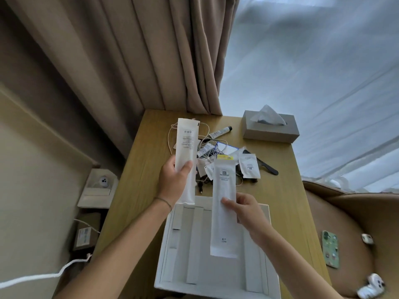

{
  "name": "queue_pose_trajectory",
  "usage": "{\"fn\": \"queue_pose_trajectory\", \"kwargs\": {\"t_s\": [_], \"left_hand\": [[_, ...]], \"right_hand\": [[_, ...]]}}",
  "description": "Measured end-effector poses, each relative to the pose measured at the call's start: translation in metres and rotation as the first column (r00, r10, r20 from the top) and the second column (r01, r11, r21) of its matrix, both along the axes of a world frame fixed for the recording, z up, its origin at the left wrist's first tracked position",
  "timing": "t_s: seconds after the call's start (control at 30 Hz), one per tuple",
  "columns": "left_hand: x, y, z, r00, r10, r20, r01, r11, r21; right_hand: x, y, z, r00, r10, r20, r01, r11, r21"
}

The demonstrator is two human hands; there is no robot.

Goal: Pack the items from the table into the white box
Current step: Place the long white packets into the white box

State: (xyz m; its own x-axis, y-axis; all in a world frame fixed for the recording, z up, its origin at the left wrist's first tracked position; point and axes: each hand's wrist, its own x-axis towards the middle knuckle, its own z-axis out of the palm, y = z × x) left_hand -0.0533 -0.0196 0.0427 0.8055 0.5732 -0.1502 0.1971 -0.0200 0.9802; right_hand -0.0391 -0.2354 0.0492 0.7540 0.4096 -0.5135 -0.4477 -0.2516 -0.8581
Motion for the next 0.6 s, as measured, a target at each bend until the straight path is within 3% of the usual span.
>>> {"fn": "queue_pose_trajectory", "kwargs": {"t_s": [0.4,0.6], "left_hand": [[-0.061,-0.01,-0.004,0.991,-0.062,-0.12,0.062,0.998,-0.006],[-0.084,-0.01,-0.001,0.991,-0.06,-0.119,0.057,0.998,-0.033]], "right_hand": [[-0.049,-0.014,-0.061,0.995,0.103,0.016,-0.1,0.984,-0.149],[-0.056,-0.017,-0.098,0.98,0.171,-0.1,-0.192,0.943,-0.273]]}}
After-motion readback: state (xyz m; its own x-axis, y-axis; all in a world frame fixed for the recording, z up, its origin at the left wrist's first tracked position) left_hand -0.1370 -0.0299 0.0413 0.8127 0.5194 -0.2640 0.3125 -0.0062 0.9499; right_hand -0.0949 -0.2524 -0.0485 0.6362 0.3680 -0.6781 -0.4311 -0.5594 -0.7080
